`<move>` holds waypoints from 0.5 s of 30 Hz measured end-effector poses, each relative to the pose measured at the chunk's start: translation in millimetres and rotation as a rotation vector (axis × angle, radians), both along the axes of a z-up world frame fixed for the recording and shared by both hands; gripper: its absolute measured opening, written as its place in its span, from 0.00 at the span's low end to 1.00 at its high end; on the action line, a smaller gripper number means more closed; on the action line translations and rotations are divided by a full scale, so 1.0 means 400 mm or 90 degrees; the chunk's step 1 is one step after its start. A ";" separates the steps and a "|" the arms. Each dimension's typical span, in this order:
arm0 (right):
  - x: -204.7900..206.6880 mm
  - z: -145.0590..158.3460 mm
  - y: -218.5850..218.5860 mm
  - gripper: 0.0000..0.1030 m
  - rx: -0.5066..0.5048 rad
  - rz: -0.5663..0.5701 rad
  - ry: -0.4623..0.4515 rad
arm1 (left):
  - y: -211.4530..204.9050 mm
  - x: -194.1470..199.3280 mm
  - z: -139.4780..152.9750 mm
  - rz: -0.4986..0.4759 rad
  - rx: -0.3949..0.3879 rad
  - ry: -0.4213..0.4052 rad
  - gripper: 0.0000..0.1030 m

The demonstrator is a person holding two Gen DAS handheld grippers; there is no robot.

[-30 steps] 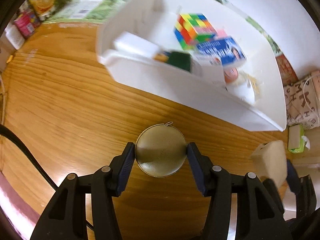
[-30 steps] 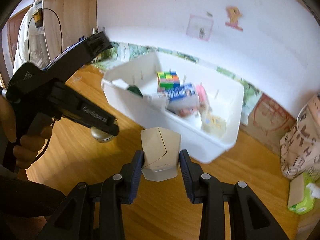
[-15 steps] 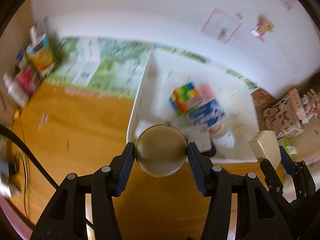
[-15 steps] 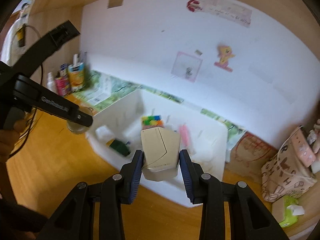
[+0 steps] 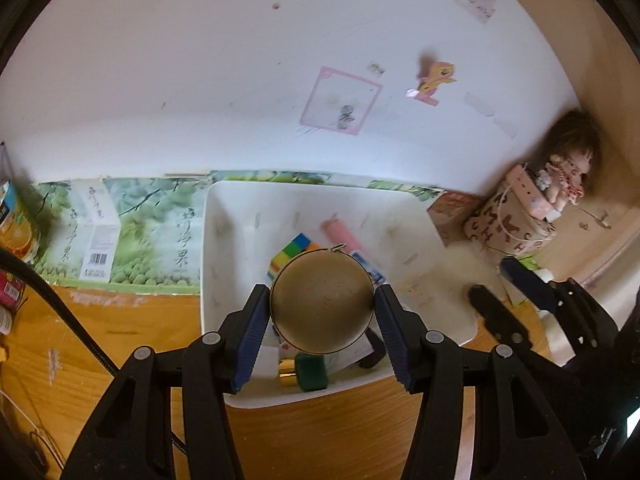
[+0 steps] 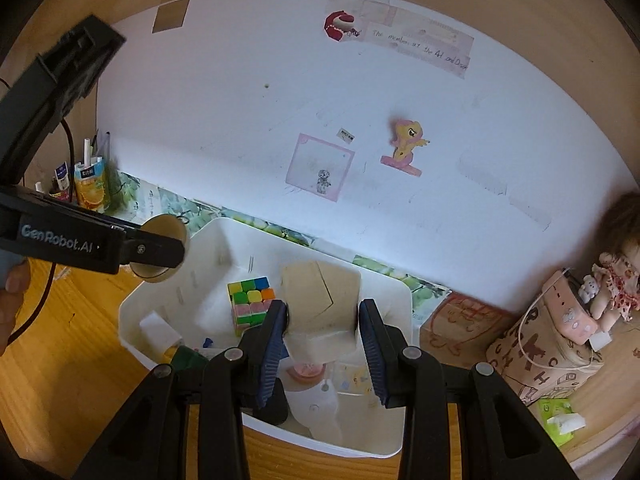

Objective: Organize rigid objects

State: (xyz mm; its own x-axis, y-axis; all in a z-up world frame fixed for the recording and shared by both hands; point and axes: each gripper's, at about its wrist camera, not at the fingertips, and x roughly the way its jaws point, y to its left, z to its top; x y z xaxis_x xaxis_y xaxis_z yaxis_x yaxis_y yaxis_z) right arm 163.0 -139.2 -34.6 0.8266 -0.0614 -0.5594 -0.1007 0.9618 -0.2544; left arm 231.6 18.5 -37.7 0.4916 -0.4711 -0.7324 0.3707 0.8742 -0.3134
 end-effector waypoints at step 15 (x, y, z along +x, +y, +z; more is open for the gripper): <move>-0.035 0.055 -0.039 0.75 0.101 -0.025 0.024 | 0.069 -0.093 0.117 0.082 -0.007 -0.041 0.82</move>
